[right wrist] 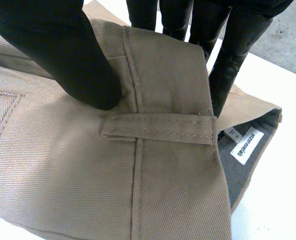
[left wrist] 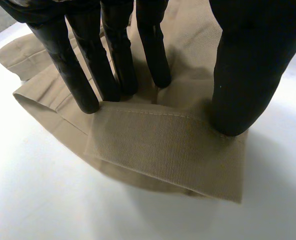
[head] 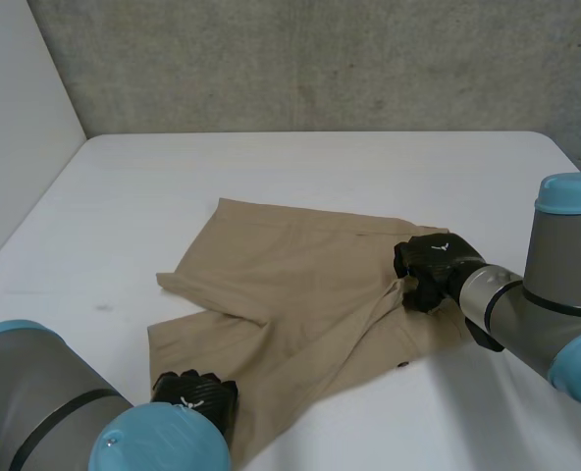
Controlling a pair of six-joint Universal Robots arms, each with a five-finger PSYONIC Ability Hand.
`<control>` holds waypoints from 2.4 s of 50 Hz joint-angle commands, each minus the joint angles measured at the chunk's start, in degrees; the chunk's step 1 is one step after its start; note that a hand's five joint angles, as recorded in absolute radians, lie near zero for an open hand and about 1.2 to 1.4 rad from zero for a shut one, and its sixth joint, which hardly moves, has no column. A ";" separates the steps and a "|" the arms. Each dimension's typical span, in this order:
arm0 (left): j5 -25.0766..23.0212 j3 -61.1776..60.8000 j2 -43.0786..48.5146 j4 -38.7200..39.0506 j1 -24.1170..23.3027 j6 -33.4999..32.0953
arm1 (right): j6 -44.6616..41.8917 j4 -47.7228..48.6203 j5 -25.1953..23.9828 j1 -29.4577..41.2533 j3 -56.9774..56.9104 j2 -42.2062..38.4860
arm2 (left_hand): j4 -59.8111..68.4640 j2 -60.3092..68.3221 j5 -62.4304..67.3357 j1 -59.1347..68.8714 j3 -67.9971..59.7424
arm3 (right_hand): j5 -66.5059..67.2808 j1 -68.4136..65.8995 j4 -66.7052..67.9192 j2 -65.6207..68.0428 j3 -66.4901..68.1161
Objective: Fold the shorts.
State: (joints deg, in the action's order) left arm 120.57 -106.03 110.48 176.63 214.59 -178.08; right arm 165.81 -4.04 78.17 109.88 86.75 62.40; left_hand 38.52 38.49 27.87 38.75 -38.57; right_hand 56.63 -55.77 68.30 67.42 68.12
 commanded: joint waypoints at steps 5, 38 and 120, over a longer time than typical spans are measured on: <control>0.02 -0.05 0.35 0.47 0.83 -1.05 | 0.04 0.00 0.05 -0.20 0.00 0.18 | 38.58 38.62 39.23 38.35 -38.53 | 13.37 -24.23 11.69 12.58 11.88; -27.31 40.25 15.87 6.97 28.07 -20.99 | -11.83 0.60 4.17 0.24 -12.55 -4.03 | 41.48 41.51 42.13 41.25 -41.43 | 13.37 -24.23 11.69 12.58 11.88; -46.83 80.27 55.01 20.77 33.43 -27.59 | -8.14 15.20 3.74 -2.39 -16.87 -11.86 | -22.93 -22.89 -22.28 -23.15 22.97 | -56.63 45.77 -58.31 -57.42 -58.12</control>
State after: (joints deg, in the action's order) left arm 74.44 -31.80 162.22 197.66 247.04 -203.55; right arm 157.90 11.31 81.95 107.37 69.47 50.26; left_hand 13.15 12.93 3.03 13.07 -13.60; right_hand 3.99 -11.75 13.44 12.65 12.42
